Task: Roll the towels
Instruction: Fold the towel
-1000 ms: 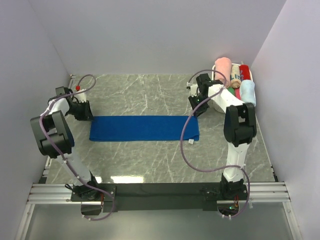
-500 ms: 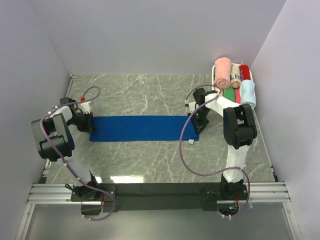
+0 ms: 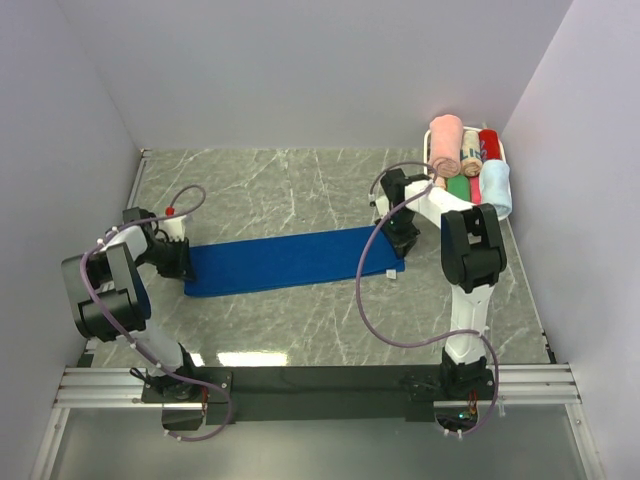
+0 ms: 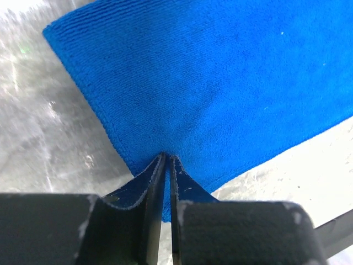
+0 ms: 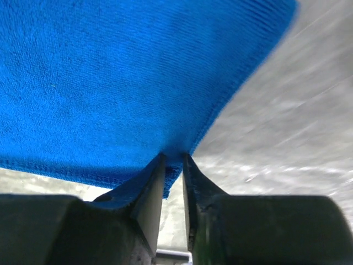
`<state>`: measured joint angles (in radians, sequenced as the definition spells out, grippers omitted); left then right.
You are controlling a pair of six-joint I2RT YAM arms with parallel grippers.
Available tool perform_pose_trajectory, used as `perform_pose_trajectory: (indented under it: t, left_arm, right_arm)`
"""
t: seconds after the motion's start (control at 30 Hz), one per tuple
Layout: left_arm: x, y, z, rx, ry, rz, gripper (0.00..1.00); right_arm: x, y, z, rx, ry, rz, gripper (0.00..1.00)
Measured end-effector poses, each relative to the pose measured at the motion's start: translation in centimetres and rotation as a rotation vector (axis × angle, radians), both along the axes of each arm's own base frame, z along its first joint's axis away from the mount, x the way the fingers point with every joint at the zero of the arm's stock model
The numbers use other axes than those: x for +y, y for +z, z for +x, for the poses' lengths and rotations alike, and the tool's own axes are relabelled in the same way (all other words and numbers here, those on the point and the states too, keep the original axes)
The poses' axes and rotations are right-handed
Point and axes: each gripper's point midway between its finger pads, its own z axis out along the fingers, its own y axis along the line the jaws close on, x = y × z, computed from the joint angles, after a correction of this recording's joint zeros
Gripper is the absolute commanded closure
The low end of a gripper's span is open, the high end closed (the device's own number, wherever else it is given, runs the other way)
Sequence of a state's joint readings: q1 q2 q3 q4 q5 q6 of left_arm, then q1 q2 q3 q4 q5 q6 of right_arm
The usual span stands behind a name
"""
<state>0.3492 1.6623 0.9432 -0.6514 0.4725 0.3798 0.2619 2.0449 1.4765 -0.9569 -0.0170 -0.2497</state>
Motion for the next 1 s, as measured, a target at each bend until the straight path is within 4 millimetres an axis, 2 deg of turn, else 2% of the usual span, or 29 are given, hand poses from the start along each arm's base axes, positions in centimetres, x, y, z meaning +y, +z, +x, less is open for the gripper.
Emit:
perform_pose_trajectory:
  t: [0.13, 0.27, 0.33, 0.5, 0.63, 0.83, 1.0]
  left_arm:
    - [-0.1, 0.2, -0.4, 0.004, 0.0, -0.001, 0.83]
    - [-0.2, 0.4, -0.5, 0.008, 0.0, -0.002, 0.82]
    - [-0.1, 0.8, -0.2, 0.004, 0.0, -0.002, 0.81]
    - [0.5, 2.4, 1.6, -0.045, 0.0, 0.012, 0.79]
    - [0.8, 3.3, 2.6, -0.076, -0.002, 0.018, 0.79]
    - [0.6, 3.2, 2.2, -0.06, -0.002, 0.012, 0.79]
    - [0.6, 3.2, 2.1, -0.057, -0.002, 0.011, 0.79]
  right_arm:
    - [0.2, 0.8, 1.8, -0.05, 0.008, 0.019, 0.68]
    - [0.8, 1.9, 1.9, -0.063, 0.008, 0.07, 0.66]
    - [1.1, 2.5, 1.7, -0.063, 0.006, 0.094, 0.68]
    - [1.8, 3.5, 1.0, -0.054, 0.013, 0.145, 0.8]
    - [1.7, 2.4, -0.6, -0.002, 0.013, 0.152, 0.84]
    - [0.7, -0.2, -3.5, 0.104, 0.002, 0.108, 0.85]
    - [0.6, -0.2, -3.5, 0.103, -0.005, 0.1, 0.75]
